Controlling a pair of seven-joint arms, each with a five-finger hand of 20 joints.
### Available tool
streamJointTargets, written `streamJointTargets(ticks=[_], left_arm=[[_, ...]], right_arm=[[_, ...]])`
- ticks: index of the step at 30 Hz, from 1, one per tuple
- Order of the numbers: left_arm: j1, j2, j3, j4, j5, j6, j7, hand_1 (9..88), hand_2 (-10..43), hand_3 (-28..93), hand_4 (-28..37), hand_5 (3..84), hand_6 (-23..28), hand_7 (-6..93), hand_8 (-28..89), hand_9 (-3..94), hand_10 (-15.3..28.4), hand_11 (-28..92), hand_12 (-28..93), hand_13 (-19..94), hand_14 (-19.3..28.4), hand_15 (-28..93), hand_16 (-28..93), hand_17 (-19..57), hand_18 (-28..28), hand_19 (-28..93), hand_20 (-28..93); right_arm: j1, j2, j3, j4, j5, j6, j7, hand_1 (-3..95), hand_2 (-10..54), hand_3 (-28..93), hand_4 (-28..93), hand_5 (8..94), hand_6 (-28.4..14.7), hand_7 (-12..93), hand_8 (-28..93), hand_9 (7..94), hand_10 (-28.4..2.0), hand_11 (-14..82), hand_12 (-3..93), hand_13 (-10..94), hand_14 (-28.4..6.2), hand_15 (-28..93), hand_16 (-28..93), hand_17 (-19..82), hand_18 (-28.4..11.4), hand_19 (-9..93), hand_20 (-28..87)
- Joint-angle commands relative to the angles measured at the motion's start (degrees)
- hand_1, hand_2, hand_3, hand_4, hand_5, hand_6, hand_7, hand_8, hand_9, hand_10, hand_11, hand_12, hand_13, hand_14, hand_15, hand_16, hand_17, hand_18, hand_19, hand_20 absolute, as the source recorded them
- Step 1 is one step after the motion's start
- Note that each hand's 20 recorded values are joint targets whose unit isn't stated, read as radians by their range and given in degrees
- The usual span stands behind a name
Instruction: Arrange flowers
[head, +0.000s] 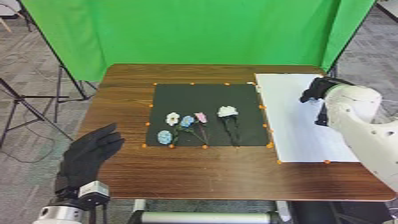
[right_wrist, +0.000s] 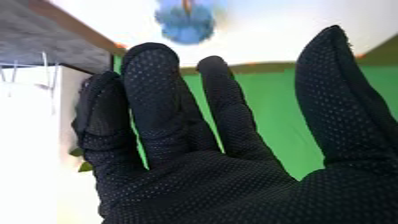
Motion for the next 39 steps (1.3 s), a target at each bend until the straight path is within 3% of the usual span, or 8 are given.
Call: streamJointTargets(ticks=[1, 11, 14, 18, 23, 28, 33, 39], left_arm=[[-0.3, -0.27, 0.46, 0.05, -0.17, -0.37, -0.55, 27.0, 5.1, 82, -20.1, 44.4, 13.2, 20.4, -11, 38.7, 22.4, 41, 11, 26, 27.8, 65, -14, -9.6, 22.0, 61, 6], [-0.65, -0.41, 0.68, 0.23, -0.17, -0.4, -0.8, 27.0, 5.1, 82, -20.2, 44.4, 13.2, 20.5, -11, 38.8, 22.3, 41, 11, 26, 27.8, 65, -14, -9.5, 21.9, 61, 6], [-0.64, -0.81, 0.5, 0.15, 0.09, -0.64, -1.33, 27.1, 5.2, 82, -20.3, 44.4, 13.2, 20.4, -11, 38.7, 22.3, 41, 11, 26, 27.8, 65, -14, -9.5, 21.9, 61, 6], [-0.57, -0.59, 0.61, 0.18, -0.12, -0.37, -0.92, 27.1, 5.2, 82, -20.3, 44.4, 13.2, 20.5, -11, 38.7, 22.3, 41, 11, 26, 27.8, 65, -14, -9.5, 21.9, 61, 6], [-0.81, -0.56, 0.84, 0.32, 0.01, -0.59, -1.01, 27.0, 5.2, 82, -20.4, 44.4, 13.2, 20.4, -11, 38.8, 22.3, 41, 11, 26, 27.7, 65, -14, -9.5, 21.9, 61, 6], [-0.76, -0.46, 0.83, 0.36, 0.07, -0.51, -0.95, 27.1, 5.3, 82, -20.4, 44.4, 13.2, 20.5, -11, 38.6, 22.3, 41, 11, 26, 27.8, 65, -14, -9.5, 22.0, 61, 6], [-0.68, -0.44, 0.79, 0.36, 0.11, -0.5, -1.12, 27.0, 5.3, 82, -20.4, 44.4, 13.3, 20.4, -11, 38.7, 22.4, 41, 11, 26, 27.7, 65, -14, -9.5, 21.9, 61, 6], [-0.43, -0.35, 0.59, 0.29, 0.08, -0.57, -1.29, 27.0, 5.3, 82, -20.3, 44.4, 13.3, 20.4, -11, 38.8, 22.4, 41, 11, 26, 27.7, 65, -14, -9.5, 21.9, 61, 6]], right_arm=[[-1.06, -0.92, -0.33, 1.4, -1.3, -1.02, 1.5, 21.2, 0.3, 83, -27, 38.8, -4.1, 12, -10, 39.7, -18.2, 7.2, 15.7, 60, -11.1, 81, 13, 37, -20.7, 93, 23], [-2.19, 0.56, -0.8, 1.52, -2.39, 2.1, 1.49, 25.9, -2.1, 84, -28, 42.2, -5.0, 14, -11, 43.6, -16.0, 10.6, 16.1, 60, -9.9, 81, 13, 38, -20.1, 93, 23], [-2.84, 1.12, -1.2, 0.92, -2.69, 4.98, 1.13, 28.4, -3.5, 85, -28, 46.7, -5.4, 16, -11, 48.3, -14.0, 14.0, 16.0, 62, -8.7, 81, 13, 39, -19.5, 93, 22], [-3.25, 1.83, -2.84, 0.32, -4.7, 9.16, -0.16, 31.1, -5.0, 85, -28, 51.8, -6.2, 17, -12, 52.9, -12.5, 16.8, 15.5, 64, -7.6, 80, 13, 40, -18.8, 93, 21], [-2.73, 1.78, -5.05, 0.58, -6.66, 10.47, 0.35, 44.2, -9.4, 84, -28, 62.3, -3.1, 24, -12, 65.3, -11.8, 23.5, 16.2, 68, -3.9, 77, 20, 42, -16.6, 93, 18], [-3.08, 1.98, -5.66, 0.69, -7.07, 11.51, 0.94, 52.9, -9.5, 75, -28, 68.0, -1.9, 35, -1, 79.2, -7.4, 15.3, 34.3, 72, -2.4, 75, 23, 45, -16.0, 93, 19], [-3.54, 2.73, -6.1, 0.1, -7.41, 14.37, 0.65, 56.1, -9.5, 74, -28, 74.3, 0.7, 38, 2, 85.6, -4.9, 19.5, 39.5, 79, -1.8, 74, 21, 50, -15.6, 93, 23], [-4.09, 3.46, -6.23, -1.75, -6.62, 17.85, 0.81, 56.2, -9.5, 76, -28, 76.4, 0.6, 37, 4, 87.4, -4.6, 19.3, 40.8, 81, -1.0, 73, 21, 51, -15.6, 93, 25]])
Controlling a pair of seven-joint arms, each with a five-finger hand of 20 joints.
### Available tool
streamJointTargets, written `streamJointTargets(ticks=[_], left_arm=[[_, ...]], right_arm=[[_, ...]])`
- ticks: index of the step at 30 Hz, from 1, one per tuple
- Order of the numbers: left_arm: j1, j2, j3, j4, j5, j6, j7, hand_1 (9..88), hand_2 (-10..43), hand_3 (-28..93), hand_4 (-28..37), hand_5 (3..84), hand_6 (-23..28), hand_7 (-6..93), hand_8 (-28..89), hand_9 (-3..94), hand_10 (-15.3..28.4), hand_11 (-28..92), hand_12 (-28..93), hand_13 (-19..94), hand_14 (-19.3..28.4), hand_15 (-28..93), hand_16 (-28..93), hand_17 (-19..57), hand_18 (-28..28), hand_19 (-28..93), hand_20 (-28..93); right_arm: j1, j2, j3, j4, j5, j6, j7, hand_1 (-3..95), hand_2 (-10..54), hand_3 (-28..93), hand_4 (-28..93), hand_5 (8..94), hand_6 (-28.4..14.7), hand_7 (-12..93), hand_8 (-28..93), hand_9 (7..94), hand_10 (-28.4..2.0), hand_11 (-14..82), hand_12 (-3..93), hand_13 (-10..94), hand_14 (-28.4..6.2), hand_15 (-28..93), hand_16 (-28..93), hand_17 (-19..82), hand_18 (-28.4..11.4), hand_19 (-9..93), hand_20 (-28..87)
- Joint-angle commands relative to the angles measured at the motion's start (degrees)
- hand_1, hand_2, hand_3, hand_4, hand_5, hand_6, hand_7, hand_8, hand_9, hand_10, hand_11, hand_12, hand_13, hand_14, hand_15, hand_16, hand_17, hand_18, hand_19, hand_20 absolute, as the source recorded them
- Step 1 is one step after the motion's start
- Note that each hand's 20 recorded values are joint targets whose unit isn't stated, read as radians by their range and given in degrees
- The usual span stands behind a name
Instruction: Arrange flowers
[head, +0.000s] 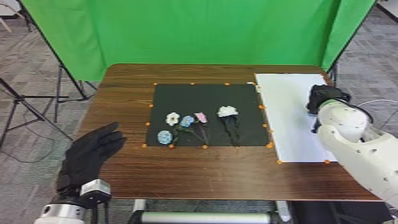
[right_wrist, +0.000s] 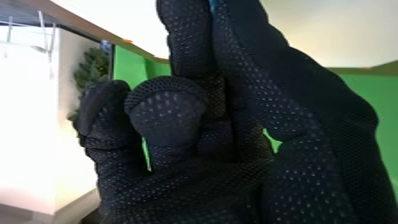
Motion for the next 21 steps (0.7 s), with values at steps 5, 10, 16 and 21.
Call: streamJointTargets(ticks=[5, 10, 16, 21], left_arm=[[1.06, -0.3, -0.47, -0.12, 0.16, -0.48, -0.78, 27.0, 5.3, 82, -20.3, 44.4, 13.3, 20.4, -11, 38.7, 22.2, 41, 11, 26, 27.7, 65, -14, -9.5, 21.9, 61, 6], [2.58, -0.27, -1.27, -0.51, -0.15, 0.13, -0.26, 27.0, 5.3, 82, -20.3, 44.3, 13.2, 20.4, -11, 38.8, 22.3, 41, 11, 26, 27.7, 65, -14, -9.5, 21.9, 61, 6], [1.82, 0.08, -0.93, -0.53, -0.06, -0.12, -1.02, 27.0, 5.2, 82, -20.3, 44.4, 13.3, 20.4, -11, 38.8, 22.3, 41, 11, 26, 27.8, 65, -14, -9.5, 21.9, 61, 6], [1.56, 0.1, -1.17, -0.51, 0.0, -0.25, -1.65, 27.0, 5.3, 82, -20.4, 44.4, 13.2, 20.5, -11, 38.8, 22.3, 41, 11, 26, 27.7, 65, -14, -9.5, 21.9, 61, 6]], right_arm=[[-1.32, 2.14, -0.49, -6.22, 0.82, 5.38, 0.48, 56.2, -9.5, 77, -28, 77.1, 0.2, 36, 5, 87.9, -4.8, 19.4, 41.4, 81, -0.9, 73, 22, 52, -15.7, 93, 25], [-3.7, 1.78, 0.6, -11.67, 2.16, 5.78, -2.68, 56.0, -9.5, 78, -28, 77.5, -0.1, 36, 6, 88.0, -5.0, 19.3, 41.6, 81, -0.9, 73, 22, 52, -15.9, 93, 26], [-7.63, 0.58, 1.26, -18.41, 6.02, 5.6, -4.14, 56.2, -9.5, 78, -28, 77.6, -0.1, 35, 6, 87.9, -5.1, 19.3, 41.7, 81, -0.9, 73, 22, 52, -15.8, 93, 26], [-11.4, -0.01, 1.21, -22.84, 6.9, 5.92, -5.56, 56.4, -9.5, 77, -28, 77.6, -0.2, 35, 6, 87.7, -5.3, 19.1, 41.6, 81, -1.0, 73, 22, 52, -15.8, 93, 26]])
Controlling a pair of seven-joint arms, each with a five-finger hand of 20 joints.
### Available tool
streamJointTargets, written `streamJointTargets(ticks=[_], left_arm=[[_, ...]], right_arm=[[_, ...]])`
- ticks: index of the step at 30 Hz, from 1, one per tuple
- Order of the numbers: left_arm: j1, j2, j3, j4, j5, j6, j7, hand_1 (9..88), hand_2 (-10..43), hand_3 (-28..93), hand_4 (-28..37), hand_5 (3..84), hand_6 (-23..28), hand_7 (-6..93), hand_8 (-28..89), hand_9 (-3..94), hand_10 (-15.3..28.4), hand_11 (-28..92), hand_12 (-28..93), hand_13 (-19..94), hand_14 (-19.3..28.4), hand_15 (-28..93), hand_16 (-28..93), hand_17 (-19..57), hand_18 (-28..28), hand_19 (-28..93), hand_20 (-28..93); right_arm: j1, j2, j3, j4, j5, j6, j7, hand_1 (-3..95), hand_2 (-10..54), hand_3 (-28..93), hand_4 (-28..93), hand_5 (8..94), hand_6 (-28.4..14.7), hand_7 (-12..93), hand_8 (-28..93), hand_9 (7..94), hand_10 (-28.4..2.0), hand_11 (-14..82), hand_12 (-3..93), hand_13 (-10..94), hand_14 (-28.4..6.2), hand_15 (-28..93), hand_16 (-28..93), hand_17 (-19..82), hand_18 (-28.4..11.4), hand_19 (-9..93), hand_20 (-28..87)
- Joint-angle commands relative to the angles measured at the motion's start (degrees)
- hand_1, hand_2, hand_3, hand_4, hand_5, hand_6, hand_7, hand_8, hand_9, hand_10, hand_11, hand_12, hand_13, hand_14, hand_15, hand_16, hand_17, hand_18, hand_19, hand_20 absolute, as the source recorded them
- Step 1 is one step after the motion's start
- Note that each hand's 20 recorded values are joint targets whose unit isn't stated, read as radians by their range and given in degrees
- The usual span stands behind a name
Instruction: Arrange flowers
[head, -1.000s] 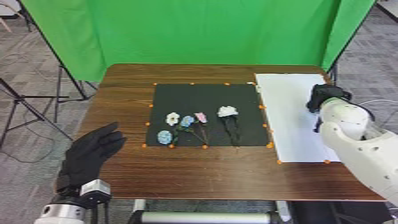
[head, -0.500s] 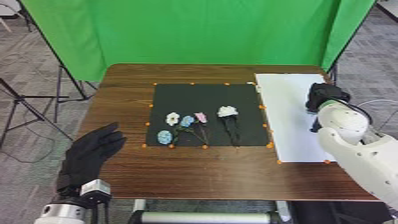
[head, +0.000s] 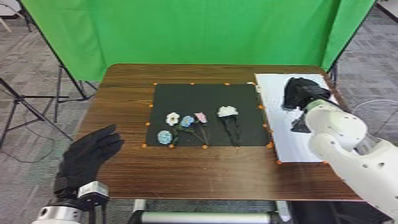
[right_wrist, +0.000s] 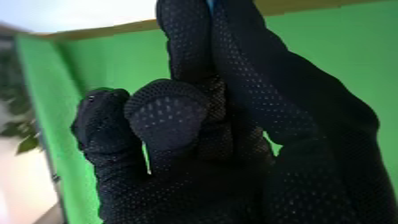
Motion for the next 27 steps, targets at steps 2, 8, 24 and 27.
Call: streamJointTargets(ticks=[2, 8, 24, 27], left_arm=[[0.34, 0.52, -0.09, -0.34, -0.36, -0.01, -0.68, 27.0, 5.3, 82, -20.4, 44.4, 13.2, 20.5, -11, 38.7, 22.3, 41, 11, 26, 27.6, 65, -14, -9.5, 21.9, 61, 6], [0.22, 1.65, 0.4, -0.36, -1.18, 0.76, 0.61, 27.0, 5.3, 82, -20.4, 44.4, 13.2, 20.5, -11, 38.8, 22.3, 41, 11, 26, 27.7, 65, -14, -9.5, 21.9, 61, 6], [0.77, 0.63, -0.28, -0.38, -0.98, 0.79, -0.27, 27.1, 5.4, 82, -20.5, 44.4, 13.3, 20.4, -11, 38.8, 22.4, 41, 11, 26, 27.7, 65, -14, -9.5, 21.9, 61, 6], [0.79, 0.07, -0.17, -0.49, -0.93, 0.87, -0.35, 27.1, 5.5, 82, -20.4, 44.4, 13.3, 20.3, -11, 38.8, 22.4, 41, 11, 26, 27.6, 65, -14, -9.5, 21.9, 61, 6]], right_arm=[[-6.22, -2.39, -1.36, -6.72, -0.03, 0.68, -3.04, 56.4, -9.5, 77, -28, 77.6, -0.2, 35, 6, 87.7, -5.3, 19.1, 41.5, 81, -1.0, 73, 22, 52, -15.9, 93, 26], [-6.18, -4.37, -3.76, -8.02, 0.13, 0.56, -4.01, 56.4, -9.5, 77, -28, 77.6, -0.2, 35, 6, 87.8, -5.4, 19.0, 41.3, 81, -1.1, 73, 23, 52, -15.9, 93, 26], [-6.09, -5.93, -6.54, -8.06, -0.48, 4.55, -2.1, 54.6, -9.5, 78, -28, 71.4, -0.1, 40, 3, 83.5, -5.5, 23.0, 40.6, 79, -1.5, 74, 22, 51, -15.4, 93, 26], [-6.69, -6.35, -5.91, -8.52, 0.62, 4.36, -0.68, 54.1, -9.5, 77, -28, 70.1, -0.8, 40, 3, 82.8, -5.8, 23.1, 40.0, 78, -1.7, 74, 22, 50, -15.5, 93, 26]])
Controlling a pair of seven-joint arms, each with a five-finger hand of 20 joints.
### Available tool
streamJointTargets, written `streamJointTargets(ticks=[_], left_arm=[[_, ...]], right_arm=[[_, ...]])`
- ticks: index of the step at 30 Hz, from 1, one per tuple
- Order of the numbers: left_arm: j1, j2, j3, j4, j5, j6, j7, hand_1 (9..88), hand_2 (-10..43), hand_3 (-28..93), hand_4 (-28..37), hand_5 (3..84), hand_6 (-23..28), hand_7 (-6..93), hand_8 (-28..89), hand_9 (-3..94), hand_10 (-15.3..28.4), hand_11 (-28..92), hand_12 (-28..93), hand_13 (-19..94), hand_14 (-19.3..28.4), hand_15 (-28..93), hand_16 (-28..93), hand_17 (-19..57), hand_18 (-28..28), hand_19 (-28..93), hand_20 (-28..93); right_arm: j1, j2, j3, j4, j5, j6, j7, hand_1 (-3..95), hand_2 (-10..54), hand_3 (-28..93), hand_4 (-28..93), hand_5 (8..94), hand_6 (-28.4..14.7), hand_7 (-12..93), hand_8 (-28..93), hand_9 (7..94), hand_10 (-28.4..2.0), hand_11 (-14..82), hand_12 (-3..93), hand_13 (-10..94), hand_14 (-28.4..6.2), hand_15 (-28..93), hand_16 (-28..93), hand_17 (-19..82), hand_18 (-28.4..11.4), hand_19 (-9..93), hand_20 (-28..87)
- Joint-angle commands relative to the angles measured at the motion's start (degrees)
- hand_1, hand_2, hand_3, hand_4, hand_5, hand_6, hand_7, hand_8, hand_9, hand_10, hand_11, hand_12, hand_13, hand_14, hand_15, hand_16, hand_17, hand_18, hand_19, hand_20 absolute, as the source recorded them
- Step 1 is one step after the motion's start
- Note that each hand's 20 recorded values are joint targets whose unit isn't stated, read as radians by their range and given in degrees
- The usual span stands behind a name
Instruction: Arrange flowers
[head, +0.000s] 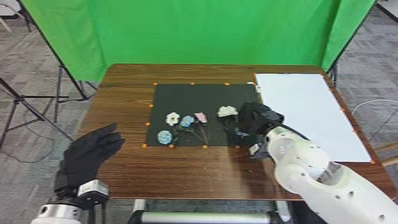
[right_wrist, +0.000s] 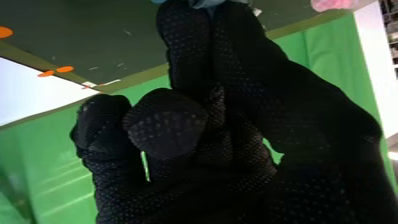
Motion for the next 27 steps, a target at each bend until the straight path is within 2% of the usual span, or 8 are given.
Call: streamJointTargets(ticks=[1, 3, 4, 11, 12, 19, 21, 27], left_arm=[[0.75, -2.07, -0.26, -0.44, 0.57, 0.04, -1.32, 27.1, 5.5, 82, -20.4, 44.5, 13.3, 20.3, -11, 38.8, 22.3, 41, 11, 26, 27.6, 65, -14, -9.5, 21.9, 61, 6], [0.6, -2.45, -0.21, -0.36, 0.75, -0.19, -1.54, 27.1, 5.5, 82, -20.4, 44.4, 13.3, 20.3, -11, 38.8, 22.3, 41, 11, 26, 27.6, 65, -14, -9.5, 21.9, 61, 6], [0.7, -1.78, 0.05, -0.4, 0.21, 0.16, -0.97, 27.0, 5.5, 82, -20.4, 44.4, 13.3, 20.4, -11, 38.8, 22.4, 41, 11, 26, 27.6, 65, -14, -9.5, 21.9, 61, 6], [0.16, -1.85, 0.48, -0.38, 0.34, 0.36, -1.64, 27.0, 5.5, 82, -20.5, 44.5, 13.3, 20.4, -11, 38.9, 22.4, 41, 11, 26, 27.7, 65, -14, -9.5, 21.9, 61, 6], [-0.01, -1.37, 0.7, -0.35, -0.04, 0.54, -1.33, 27.0, 5.5, 82, -20.5, 44.5, 13.3, 20.3, -11, 38.9, 22.3, 41, 11, 26, 27.7, 65, -14, -9.5, 21.9, 61, 6], [-0.68, -2.46, 1.14, -0.14, 0.87, -0.34, -2.53, 27.0, 5.6, 82, -20.4, 44.5, 13.3, 20.5, -11, 38.9, 22.3, 41, 11, 26, 27.7, 65, -14, -9.4, 21.9, 61, 6], [-0.55, -1.44, 1.6, -0.2, 0.04, 0.3, -1.6, 27.0, 5.5, 82, -20.4, 44.4, 13.2, 20.5, -11, 38.8, 22.3, 41, 11, 26, 27.7, 65, -14, -9.5, 21.9, 61, 6], [-0.52, -2.72, 1.18, -0.29, 0.95, -0.21, -2.69, 27.0, 5.5, 82, -20.4, 44.5, 13.3, 20.5, -11, 38.8, 22.4, 41, 11, 26, 27.8, 65, -14, -9.5, 21.8, 61, 6]], right_arm=[[-1.69, 0.21, 1.02, -1.6, -0.25, 1.55, 2.29, 53.9, -9.5, 77, -28, 69.7, -1.0, 40, 3, 82.5, -6.0, 23.0, 39.8, 78, -1.8, 74, 22, 50, -15.5, 93, 26], [-1.78, -0.03, 0.81, -1.66, -0.51, 2.19, 2.98, 53.4, -9.5, 77, -28, 68.6, -1.2, 40, 3, 82.1, -6.1, 22.9, 39.4, 78, -1.9, 74, 22, 50, -15.6, 93, 26], [-1.83, -0.29, 0.95, -1.54, -0.24, 2.08, 2.71, 53.1, -9.5, 77, -28, 67.2, -1.8, 39, 2, 81.7, -6.1, 23.4, 38.9, 78, -1.9, 75, 22, 50, -15.7, 93, 26], [-1.53, -2.46, 1.36, -0.26, -0.89, 1.14, 3.45, 51.6, -9.5, 77, -28, 64.0, -3.4, 37, 1, 80.7, -6.4, 23.3, 37.7, 78, -1.7, 75, 21, 50, -15.8, 93, 26], [-1.6, -1.47, 0.03, -1.06, -1.59, 2.85, 4.4, 51.5, -9.5, 77, -28, 63.6, -3.7, 37, 1, 80.5, -6.5, 23.3, 37.6, 78, -1.7, 75, 21, 50, -15.8, 93, 26], [-3.67, -1.21, 2.41, -1.52, -0.97, 2.28, 5.34, 50.4, -9.5, 78, -28, 61.8, -4.8, 30, 0, 78.3, -8.7, 17.7, 33.8, 77, -2.3, 75, 21, 50, -16.1, 93, 26], [-4.29, -1.01, 2.81, -1.83, -1.34, 2.54, 5.29, 49.7, -9.5, 78, -28, 61.6, -4.9, 30, -1, 77.1, -9.5, 17.3, 32.3, 76, -2.4, 75, 21, 49, -16.2, 93, 26], [-4.81, -0.81, 4.17, -2.06, -0.91, 2.18, 6.29, 47.7, -9.5, 81, -28, 61.1, -5.0, 28, -4, 73.2, -11.6, 20.6, 26.1, 75, -3.0, 75, 20, 48, -16.4, 93, 25]])
